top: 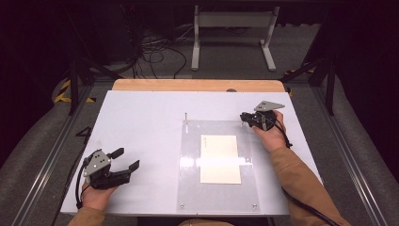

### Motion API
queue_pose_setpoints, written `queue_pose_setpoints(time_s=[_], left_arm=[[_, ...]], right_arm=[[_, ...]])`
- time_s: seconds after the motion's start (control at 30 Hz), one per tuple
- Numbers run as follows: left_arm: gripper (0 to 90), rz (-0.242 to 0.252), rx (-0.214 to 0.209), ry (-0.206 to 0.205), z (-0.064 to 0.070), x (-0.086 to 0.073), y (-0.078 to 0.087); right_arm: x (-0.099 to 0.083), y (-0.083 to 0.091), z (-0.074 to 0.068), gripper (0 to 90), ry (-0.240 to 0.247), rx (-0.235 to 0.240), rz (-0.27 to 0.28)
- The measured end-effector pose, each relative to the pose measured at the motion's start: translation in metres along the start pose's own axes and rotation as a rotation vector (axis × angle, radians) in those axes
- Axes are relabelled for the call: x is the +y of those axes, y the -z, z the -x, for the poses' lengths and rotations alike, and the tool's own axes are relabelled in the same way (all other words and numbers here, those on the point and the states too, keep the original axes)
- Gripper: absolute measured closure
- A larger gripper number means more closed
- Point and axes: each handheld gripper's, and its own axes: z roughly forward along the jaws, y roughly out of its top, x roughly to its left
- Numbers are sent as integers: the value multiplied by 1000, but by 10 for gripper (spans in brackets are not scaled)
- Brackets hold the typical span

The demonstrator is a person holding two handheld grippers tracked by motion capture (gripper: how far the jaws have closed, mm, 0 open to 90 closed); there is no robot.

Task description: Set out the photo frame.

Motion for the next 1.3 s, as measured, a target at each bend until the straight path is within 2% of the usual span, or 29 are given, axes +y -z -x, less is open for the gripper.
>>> queue_pose_setpoints(time_s=[0.1,0.17,0.33,0.6,0.7,0.77,1.0,1.3], left_arm=[[228,2,0,0,0,0,0],[228,1,1,2,0,0,0],[228,-3,-1,-7,0,0,0],[228,-16,-15,-20,6,2,-4],[224,-20,-29,-36,12,4,-8],[224,-34,-40,-68,16,5,-12],[222,-58,-83,-99,29,7,-24],[204,-86,-127,-164,47,10,-35]], right_arm=[[2,0,-2,843,4,-10,-18],[2,-1,-2,850,-31,-8,-17],[4,-1,-2,854,-64,-14,-34],[7,-3,-1,856,-150,-30,-63],[9,-4,0,857,-172,-28,-77],[9,-5,2,857,-195,-18,-76],[9,-8,7,857,-251,-4,-70],[10,-11,13,857,-303,17,-77]])
